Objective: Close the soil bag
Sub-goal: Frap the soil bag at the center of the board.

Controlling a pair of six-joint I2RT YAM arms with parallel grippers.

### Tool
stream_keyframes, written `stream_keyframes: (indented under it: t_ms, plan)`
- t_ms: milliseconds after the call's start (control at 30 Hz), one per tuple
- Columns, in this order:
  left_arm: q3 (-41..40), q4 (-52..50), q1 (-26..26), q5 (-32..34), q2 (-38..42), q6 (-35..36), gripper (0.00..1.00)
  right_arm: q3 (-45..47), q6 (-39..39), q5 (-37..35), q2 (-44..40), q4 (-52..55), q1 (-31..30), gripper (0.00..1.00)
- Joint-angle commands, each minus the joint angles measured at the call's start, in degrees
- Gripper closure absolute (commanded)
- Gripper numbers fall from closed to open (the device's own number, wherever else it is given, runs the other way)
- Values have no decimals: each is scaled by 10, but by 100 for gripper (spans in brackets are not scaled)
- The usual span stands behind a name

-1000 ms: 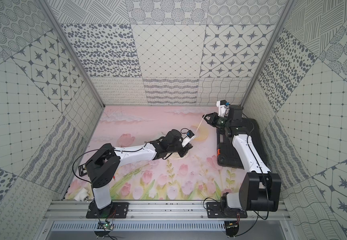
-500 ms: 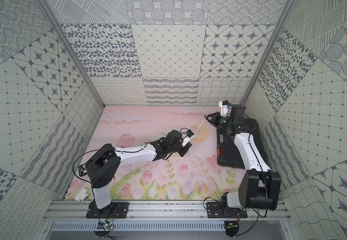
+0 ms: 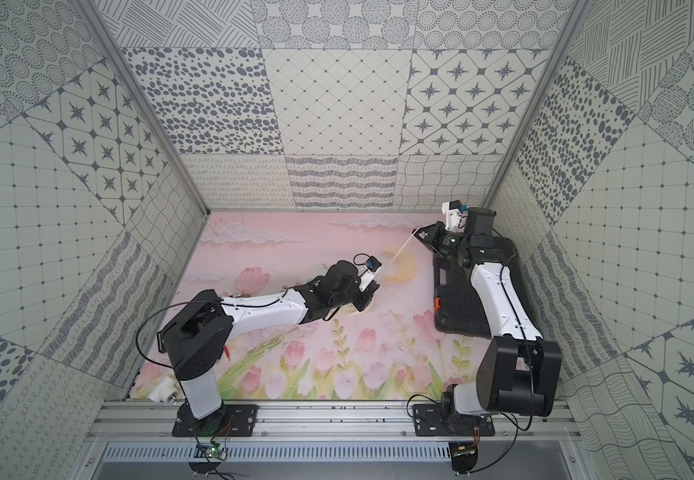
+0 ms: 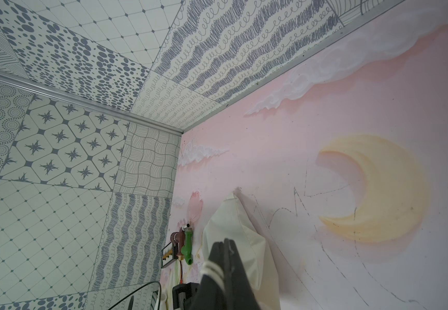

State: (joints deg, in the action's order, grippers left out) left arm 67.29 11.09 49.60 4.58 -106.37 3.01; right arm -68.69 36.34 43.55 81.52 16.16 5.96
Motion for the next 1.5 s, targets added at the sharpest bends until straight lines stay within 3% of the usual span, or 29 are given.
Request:
stream_keyframes:
  t_ms: [0, 200, 433, 600, 767, 867, 1100, 1300, 1367, 1467]
  plan:
    - [-44, -575, -18, 54, -21, -13, 80, -95, 25, -101, -28, -350, 69, 100]
    - [-39, -589, -56, 111, -12, -21, 78, -89, 38, -87, -22, -359, 68, 100]
    - [-36, -567, -71, 131, 40, -23, 87, -22, 26, -68, -40, -366, 24, 100]
    - [-11, -570, -114, 192, 65, -30, 94, 56, 21, -60, -64, -382, -5, 100]
    - [41, -567, -172, 264, 97, -1, 95, 100, -15, -52, -77, -364, -58, 100]
    - [60, -560, -191, 274, 104, 17, 89, 123, -28, -60, -81, -357, -85, 100]
    - [-44, -430, -138, 140, 194, 55, 54, 153, -43, -59, -79, -367, -134, 100]
    - [-64, -300, -114, -71, 296, 59, 28, 142, -51, -42, -74, -370, -151, 100]
    - [-39, -284, -103, -120, 282, 63, 25, 141, -53, -40, -77, -369, -155, 100]
    - [24, -285, -86, -134, 218, 66, 24, 141, -54, -33, -86, -365, -158, 100]
